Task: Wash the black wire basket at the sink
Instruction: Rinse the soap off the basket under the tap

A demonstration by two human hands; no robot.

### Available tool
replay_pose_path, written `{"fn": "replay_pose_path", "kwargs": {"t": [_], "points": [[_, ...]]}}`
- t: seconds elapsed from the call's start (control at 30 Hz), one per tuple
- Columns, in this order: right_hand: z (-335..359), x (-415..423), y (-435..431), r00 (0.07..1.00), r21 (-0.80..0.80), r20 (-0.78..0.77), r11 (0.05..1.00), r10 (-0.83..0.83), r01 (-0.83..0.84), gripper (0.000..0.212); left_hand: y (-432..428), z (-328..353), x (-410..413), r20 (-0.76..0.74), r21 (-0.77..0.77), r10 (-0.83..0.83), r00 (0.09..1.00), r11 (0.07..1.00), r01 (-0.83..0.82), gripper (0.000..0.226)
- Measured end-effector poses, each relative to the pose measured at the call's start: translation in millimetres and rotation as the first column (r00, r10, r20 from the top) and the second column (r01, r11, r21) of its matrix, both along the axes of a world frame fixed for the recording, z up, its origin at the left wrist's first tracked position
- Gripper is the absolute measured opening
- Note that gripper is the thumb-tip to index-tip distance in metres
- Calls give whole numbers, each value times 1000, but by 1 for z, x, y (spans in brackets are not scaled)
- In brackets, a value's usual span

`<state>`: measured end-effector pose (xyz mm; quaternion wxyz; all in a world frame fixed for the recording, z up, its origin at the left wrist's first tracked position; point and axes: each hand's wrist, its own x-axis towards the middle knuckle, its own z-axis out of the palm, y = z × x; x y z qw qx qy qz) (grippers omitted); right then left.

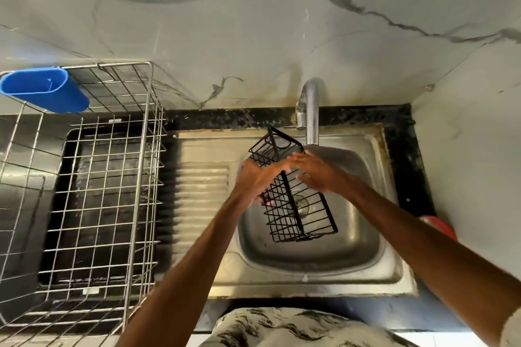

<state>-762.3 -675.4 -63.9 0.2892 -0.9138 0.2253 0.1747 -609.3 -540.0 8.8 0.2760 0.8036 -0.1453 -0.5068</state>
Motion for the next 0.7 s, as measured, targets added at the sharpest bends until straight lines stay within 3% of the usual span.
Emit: {"fn": "replay_pose_path", "kwargs": {"t": [0.1,0.2,0.33,0.47,0.5,0.63,0.7], "points": [[-19,2,-15,986,-83,-144,991,87,-100,54,1,3,-6,-4,-13,-43,999,999,43,103],[-10,0,-18,964,-174,-197,961,179,-214,54,-3,6,-9,-6,-30,-26,1000,999,26,85],[8,-13,4,961,-167,-207,962,182,-218,59,-8,8,-13,55,-32,12,998,999,-10,62],[13,-28,22,918,-203,-271,915,289,-348,63,-10,11,-10,94,-43,91,991,995,-88,53],[14,-29,24,905,-219,-280,897,319,-384,63,-9,11,-8,98,-51,115,989,993,-111,56],[20,-25,19,912,-373,-273,840,307,-394,66,-7,15,-8,85,-21,124,989,992,-123,121],[21,-12,11,917,-404,-275,831,287,-382,67,-7,17,-8,100,-37,119,988,993,-116,130]]}}
